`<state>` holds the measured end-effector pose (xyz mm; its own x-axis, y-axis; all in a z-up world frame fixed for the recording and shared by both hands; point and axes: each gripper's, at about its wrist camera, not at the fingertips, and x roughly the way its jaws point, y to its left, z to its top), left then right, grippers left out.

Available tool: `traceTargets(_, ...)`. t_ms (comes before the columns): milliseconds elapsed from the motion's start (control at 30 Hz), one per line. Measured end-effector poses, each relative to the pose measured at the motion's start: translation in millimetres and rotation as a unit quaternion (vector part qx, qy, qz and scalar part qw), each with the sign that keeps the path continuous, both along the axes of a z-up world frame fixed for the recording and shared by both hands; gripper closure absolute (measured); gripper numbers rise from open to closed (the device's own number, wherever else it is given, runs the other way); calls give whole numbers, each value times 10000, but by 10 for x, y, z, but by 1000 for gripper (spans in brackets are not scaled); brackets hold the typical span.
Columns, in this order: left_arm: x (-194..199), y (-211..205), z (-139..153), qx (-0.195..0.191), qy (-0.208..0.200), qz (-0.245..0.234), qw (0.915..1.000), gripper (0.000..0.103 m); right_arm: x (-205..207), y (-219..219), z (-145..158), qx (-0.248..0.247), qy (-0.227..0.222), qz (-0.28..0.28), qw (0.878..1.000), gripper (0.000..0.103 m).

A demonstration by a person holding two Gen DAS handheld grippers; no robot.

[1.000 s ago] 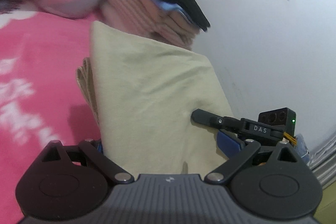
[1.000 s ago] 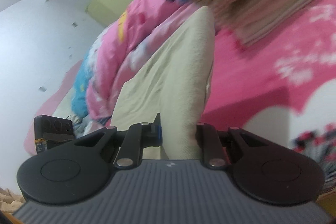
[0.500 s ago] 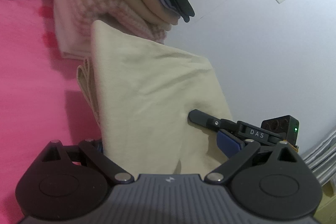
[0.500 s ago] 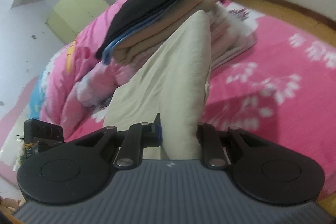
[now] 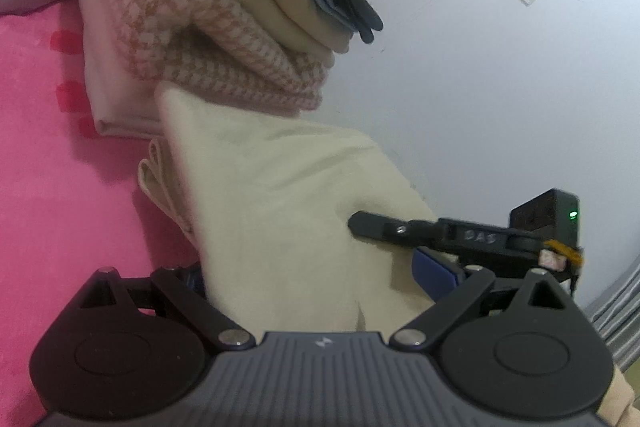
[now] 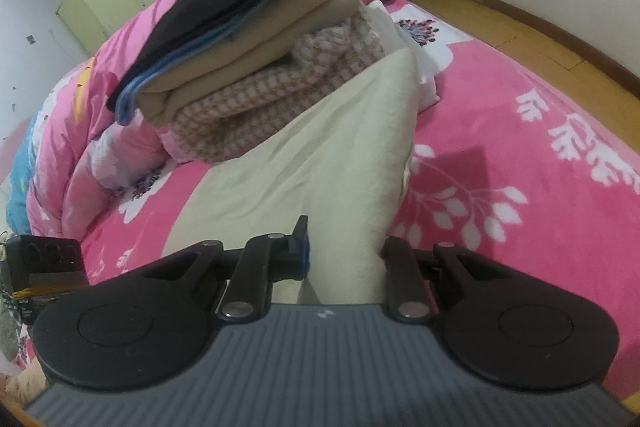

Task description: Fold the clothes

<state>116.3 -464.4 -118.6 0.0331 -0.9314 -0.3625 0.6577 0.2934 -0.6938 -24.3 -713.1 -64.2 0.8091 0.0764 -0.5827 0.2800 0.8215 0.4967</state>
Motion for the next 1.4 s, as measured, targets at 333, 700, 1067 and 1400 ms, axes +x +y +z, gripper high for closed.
traceTargets(333,79,-76,-48,-45,-46,84,9999,6,139,-108,-62,-129,12,116,9998,87)
traceTargets(700,374,172,-238,-254,855,9,9960,6,-91,-519,-375,403,-174,-911,9949,55)
traceTargets(1067,374,596,-52,-151,381,371,9985,6,-736,660,206,-744,-1000,-598,9904,57)
traceTargets(1400,443,519,-69,36,302,547,9980,6,-91,1337,-431,-1792,-525,-293,9820,63)
